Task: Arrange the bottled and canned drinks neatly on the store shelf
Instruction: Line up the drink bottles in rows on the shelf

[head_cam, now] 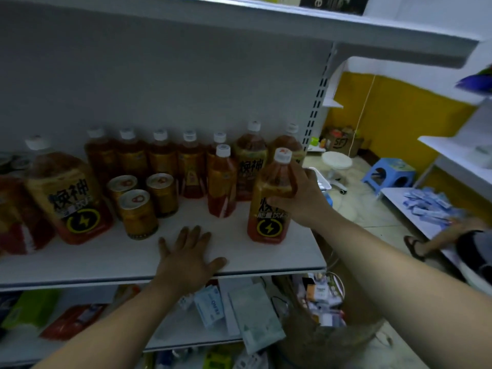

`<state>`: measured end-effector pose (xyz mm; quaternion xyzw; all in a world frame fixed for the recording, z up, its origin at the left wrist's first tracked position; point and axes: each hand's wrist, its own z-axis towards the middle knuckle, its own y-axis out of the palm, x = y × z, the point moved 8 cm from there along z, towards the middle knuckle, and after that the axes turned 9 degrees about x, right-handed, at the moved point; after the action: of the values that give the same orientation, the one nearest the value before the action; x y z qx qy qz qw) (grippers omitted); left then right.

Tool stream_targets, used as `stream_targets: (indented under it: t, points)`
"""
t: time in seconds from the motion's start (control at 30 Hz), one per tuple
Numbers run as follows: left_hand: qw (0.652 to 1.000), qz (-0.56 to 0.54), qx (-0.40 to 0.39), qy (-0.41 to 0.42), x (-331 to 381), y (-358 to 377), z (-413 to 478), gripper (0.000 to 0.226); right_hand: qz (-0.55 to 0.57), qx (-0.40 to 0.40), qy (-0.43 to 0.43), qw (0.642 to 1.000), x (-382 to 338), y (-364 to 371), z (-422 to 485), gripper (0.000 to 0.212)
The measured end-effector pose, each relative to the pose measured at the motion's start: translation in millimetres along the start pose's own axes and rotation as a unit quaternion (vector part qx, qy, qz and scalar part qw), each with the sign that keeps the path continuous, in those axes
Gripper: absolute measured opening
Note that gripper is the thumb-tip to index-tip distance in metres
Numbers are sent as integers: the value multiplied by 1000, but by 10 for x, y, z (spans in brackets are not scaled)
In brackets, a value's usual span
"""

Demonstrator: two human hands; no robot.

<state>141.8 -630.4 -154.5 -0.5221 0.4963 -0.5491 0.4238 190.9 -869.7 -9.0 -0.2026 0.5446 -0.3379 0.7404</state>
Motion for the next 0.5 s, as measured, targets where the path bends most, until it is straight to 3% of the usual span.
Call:
stream_targets:
  t: [0.1,0.33,0.5]
  points:
    - [1000,12,5,-3,-20,6,4,123,9,7,-15,1000,-41,112,142,92]
    - [1000,-1,17,-13,-60,40,25,121,6,-12,-48,999,-125,399,506,94]
    - [1000,-8,-25,-14,-46,1,-24,113,-7,-19,-67,998,-126,406,508,96]
